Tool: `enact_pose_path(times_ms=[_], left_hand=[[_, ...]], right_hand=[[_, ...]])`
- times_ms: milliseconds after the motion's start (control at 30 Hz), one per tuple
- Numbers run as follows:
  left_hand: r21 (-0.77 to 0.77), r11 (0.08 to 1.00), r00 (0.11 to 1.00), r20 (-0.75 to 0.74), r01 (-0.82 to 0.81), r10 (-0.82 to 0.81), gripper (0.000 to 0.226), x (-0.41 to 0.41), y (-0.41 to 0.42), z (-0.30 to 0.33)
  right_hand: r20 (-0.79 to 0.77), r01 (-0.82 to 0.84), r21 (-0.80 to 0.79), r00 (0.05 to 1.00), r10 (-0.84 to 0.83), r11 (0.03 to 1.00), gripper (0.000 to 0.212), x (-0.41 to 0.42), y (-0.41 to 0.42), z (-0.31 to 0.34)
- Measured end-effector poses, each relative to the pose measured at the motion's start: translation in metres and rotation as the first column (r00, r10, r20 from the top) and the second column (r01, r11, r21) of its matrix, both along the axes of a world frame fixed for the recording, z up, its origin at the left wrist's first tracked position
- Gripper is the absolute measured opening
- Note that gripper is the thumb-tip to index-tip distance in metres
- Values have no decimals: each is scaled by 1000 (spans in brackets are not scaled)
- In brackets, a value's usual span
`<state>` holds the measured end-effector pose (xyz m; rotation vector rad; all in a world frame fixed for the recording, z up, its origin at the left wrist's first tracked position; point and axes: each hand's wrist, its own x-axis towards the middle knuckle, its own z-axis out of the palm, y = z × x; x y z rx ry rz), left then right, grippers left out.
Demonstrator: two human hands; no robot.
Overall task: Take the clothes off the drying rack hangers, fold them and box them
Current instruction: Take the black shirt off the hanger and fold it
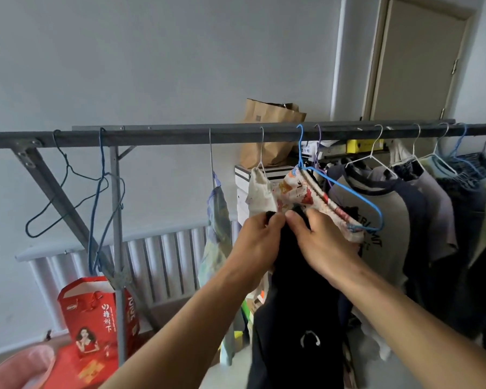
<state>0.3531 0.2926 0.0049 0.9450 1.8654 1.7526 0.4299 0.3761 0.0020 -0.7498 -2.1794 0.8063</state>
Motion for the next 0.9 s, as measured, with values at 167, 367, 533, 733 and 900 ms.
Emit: enact_pose_path(times_ms=[167, 367, 533, 733, 900], left_hand=[[48, 993, 986, 128, 104, -110, 49, 3, -15, 7], [101, 980, 965, 186, 170, -187, 61, 1, -29, 20], [175, 984, 826, -548, -42, 133, 26, -27, -22, 22], [-160, 939, 721, -606, 303, -336, 66, -37, -8, 42], [-177, 925, 773, -509, 337, -380, 32, -30, 8, 51]], right_hand=[[-103, -160, -36, 982, 156, 986, 37, -1, -7, 4], [-78, -339, -69, 940, 334, 938, 22, 5, 3, 6], [-174, -341, -133, 932, 317, 931, 8, 7, 12, 15], [-247, -403, -165, 900, 358, 900, 18, 19, 19, 23], [-335, -425, -170, 873, 354, 889, 14, 28, 25, 21]])
